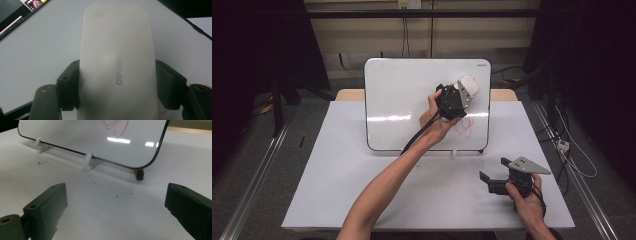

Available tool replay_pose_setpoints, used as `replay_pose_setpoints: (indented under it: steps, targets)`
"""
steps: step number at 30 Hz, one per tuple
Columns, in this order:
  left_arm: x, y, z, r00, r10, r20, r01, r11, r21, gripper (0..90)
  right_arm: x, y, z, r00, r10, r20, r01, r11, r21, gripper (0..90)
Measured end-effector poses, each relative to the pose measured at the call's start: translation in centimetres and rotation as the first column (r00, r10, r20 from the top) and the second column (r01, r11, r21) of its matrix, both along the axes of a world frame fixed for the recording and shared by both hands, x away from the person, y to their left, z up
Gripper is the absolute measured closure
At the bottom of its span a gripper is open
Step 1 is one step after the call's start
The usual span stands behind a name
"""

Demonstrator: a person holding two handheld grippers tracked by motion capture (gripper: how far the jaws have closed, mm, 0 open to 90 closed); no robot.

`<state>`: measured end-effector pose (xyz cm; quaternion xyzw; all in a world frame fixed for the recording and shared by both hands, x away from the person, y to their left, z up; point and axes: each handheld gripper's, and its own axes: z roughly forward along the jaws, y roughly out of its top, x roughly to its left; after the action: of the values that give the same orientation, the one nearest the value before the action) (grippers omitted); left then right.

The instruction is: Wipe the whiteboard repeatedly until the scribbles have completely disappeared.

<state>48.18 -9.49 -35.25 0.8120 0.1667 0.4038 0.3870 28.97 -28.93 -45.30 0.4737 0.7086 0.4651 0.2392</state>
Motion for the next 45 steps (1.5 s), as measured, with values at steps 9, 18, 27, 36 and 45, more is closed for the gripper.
replay_pose_setpoints:
  steps: [9,18,27,36,45]
  targets:
    - [0.4,-0.2,0.7,1.0,0.007,-0.005,-0.007,0.9999,0.01,31.0,0.1,0.0,0.0,1.0,0.001,0.003,-0.001,1.0,-0.001,4.1]
    - [1.6,-0.8,2.4,0.9997,0.022,0.003,-0.022,0.9996,0.019,30.9,-0.1,-0.2,0.0,1.0,-0.006,0.001,0.006,1.0,0.004,4.1]
    - [2.4,-1.0,3.5,0.9987,0.051,0.004,-0.051,0.9987,0.005,30.9,0.0,-0.2,-0.1,1.0,0.001,-0.003,-0.001,1.0,0.003,4.0]
    - [1.6,-1.0,2.6,0.9995,0.027,0.015,-0.028,0.998,0.057,31.2,0.0,-0.2,-0.1,1.0,0.002,-0.001,-0.002,1.0,-0.001,4.0]
    - [0.2,-0.8,0.8,0.9999,-0.005,0.013,0.004,0.9972,0.074,31.2,0.0,0.0,-0.1,1.0,0.003,-0.005,-0.003,1.0,-0.001,4.0]
